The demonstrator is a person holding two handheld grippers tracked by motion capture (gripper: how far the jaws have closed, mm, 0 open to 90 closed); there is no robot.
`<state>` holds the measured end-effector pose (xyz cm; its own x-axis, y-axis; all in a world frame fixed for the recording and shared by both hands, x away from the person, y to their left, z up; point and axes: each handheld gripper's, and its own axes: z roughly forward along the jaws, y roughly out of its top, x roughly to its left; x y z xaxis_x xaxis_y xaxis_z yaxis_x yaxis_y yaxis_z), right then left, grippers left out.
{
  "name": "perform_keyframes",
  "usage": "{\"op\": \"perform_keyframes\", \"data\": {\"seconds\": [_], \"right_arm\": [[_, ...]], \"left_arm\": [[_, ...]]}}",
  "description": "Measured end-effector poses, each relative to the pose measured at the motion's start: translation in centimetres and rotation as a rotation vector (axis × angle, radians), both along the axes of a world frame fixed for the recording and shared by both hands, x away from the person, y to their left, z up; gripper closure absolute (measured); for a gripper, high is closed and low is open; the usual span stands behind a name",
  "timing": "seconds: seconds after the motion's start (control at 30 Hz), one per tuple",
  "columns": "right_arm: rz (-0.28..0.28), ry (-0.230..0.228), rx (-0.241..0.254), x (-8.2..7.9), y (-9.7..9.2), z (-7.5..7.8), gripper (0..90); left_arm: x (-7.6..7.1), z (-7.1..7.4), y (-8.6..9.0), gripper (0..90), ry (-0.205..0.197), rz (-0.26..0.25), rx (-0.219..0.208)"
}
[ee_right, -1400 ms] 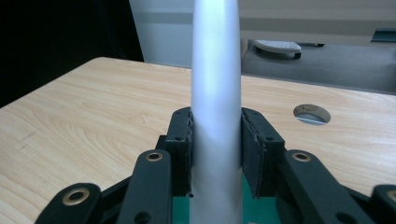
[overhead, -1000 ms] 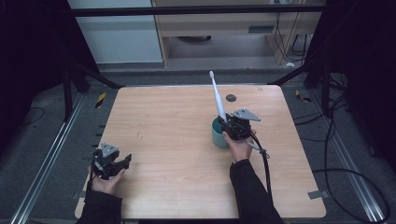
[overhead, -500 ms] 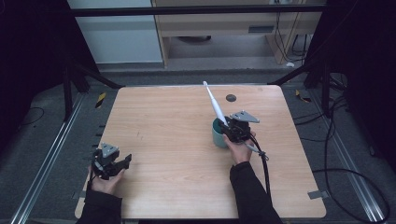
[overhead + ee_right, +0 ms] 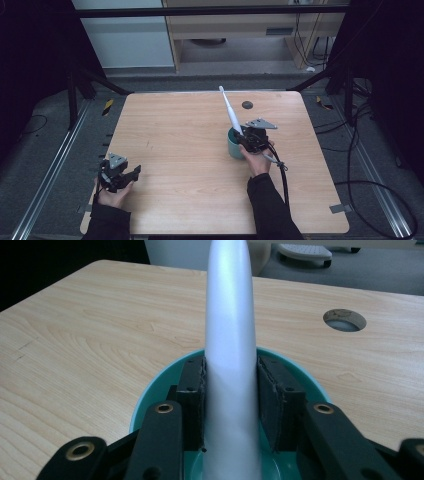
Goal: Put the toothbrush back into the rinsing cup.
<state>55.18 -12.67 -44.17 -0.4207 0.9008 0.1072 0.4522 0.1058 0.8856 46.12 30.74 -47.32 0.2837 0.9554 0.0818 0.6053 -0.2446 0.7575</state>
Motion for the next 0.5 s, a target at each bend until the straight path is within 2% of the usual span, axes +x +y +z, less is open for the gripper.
{"op": "perform_keyframes", "data": {"seconds": [0.23, 0.5], "right_arm": [[0.006, 0.015, -0.062, 0.04, 0.19, 0.05, 65.6], [0.009, 0.037, -0.067, 0.10, 0.19, 0.20, 65.6]], "left_arm": [[0.00, -0.01, -0.04, 46.3, 0.001, 0.000, 0.000], [0.01, -0.02, -0.03, 46.3, 0.001, 0.000, -0.002]]}}
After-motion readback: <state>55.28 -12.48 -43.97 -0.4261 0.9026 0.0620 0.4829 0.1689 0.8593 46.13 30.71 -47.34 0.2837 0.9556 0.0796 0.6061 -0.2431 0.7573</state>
